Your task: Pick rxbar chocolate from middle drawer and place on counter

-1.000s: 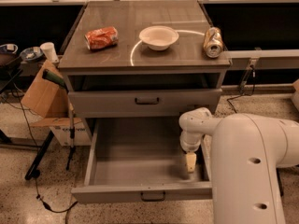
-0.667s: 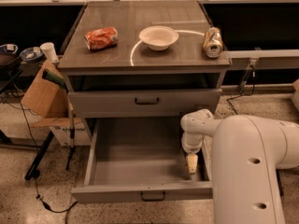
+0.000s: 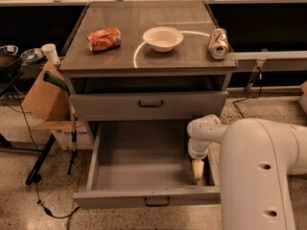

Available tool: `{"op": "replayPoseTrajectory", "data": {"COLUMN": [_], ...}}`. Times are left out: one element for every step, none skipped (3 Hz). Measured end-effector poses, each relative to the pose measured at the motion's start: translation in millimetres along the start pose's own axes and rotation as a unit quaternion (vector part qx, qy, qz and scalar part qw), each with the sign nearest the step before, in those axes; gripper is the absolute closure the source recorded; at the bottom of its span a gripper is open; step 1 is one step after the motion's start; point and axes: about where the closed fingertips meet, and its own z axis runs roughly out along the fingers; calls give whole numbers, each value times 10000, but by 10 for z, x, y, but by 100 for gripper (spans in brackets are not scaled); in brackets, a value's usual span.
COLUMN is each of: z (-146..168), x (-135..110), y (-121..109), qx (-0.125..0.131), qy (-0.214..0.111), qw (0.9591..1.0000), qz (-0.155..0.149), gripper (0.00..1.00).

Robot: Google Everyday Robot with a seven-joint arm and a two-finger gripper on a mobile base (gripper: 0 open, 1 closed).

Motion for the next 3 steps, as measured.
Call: {"op": "replayPoseTrajectory", "data": {"z": [43,81,115], "x": [6,25,32], "y": [-20,-54,-77], "qx": [146,253,291], "qy": [4,52,83], "qw": [9998,9994,9992], "qz": [106,217,274], "gripper": [0,0,0]}}
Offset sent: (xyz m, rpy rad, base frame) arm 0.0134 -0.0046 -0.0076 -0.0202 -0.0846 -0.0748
